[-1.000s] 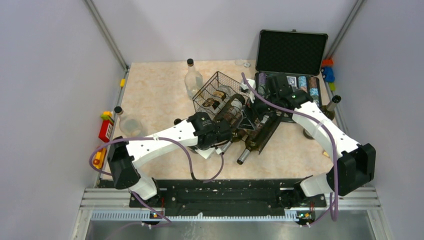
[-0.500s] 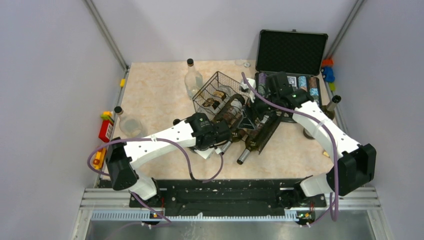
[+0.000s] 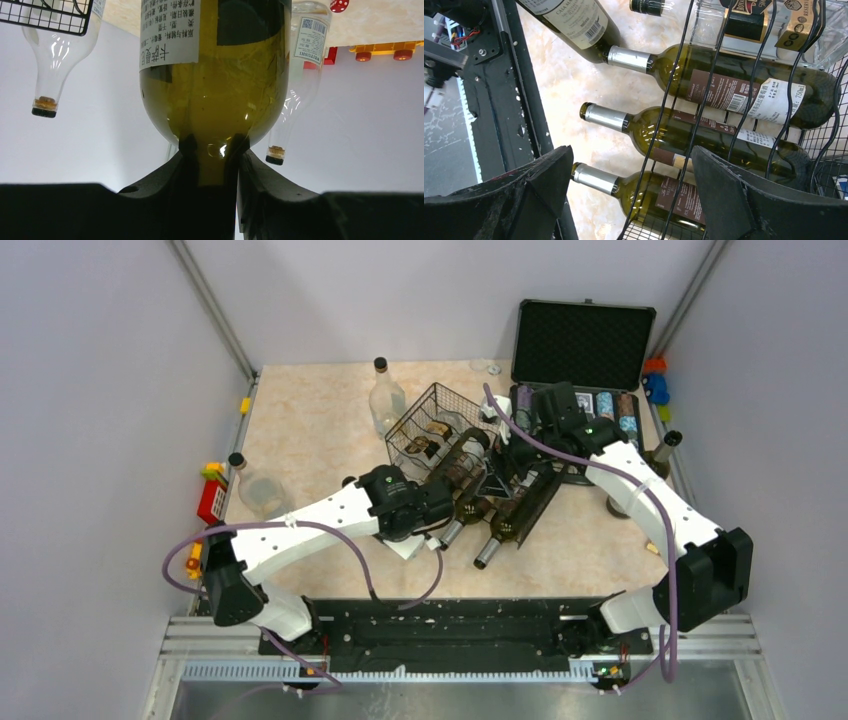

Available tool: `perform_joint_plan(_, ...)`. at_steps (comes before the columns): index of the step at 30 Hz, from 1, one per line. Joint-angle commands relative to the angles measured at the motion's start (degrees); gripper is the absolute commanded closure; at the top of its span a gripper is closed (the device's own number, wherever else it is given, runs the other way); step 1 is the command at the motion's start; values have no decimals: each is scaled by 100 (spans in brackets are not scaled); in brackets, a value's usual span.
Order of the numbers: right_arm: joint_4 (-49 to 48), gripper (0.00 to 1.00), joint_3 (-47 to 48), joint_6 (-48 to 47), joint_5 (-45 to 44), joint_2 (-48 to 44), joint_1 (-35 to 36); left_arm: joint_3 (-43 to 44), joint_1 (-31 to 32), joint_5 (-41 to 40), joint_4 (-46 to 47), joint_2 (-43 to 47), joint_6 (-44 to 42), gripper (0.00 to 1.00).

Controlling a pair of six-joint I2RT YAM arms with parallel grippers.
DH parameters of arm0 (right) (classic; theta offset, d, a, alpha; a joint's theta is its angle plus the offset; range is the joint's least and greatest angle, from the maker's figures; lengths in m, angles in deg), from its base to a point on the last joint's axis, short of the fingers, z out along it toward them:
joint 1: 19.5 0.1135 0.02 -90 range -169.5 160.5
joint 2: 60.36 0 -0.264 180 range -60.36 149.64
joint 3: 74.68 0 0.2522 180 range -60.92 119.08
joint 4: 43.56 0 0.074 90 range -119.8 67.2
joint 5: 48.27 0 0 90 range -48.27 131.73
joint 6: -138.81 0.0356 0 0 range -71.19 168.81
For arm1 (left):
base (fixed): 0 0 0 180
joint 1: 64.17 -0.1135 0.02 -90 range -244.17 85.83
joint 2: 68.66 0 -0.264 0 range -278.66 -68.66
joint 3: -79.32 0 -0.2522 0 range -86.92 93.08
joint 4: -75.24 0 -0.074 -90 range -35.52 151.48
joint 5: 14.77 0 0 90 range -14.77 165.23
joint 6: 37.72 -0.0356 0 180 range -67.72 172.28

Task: Put the wine bottle on the wine rack
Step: Pick up the wine bottle from the center of the board.

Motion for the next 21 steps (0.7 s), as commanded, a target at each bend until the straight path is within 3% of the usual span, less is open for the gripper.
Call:
perform_joint_plan(1,-2,10,358,-150,30,37,-35,226,-27,-315,-97,489,-231,100)
perform_joint_plan(21,72,11,574,-215,-41,377,-36,646,-908,333,-93,1483,86,100)
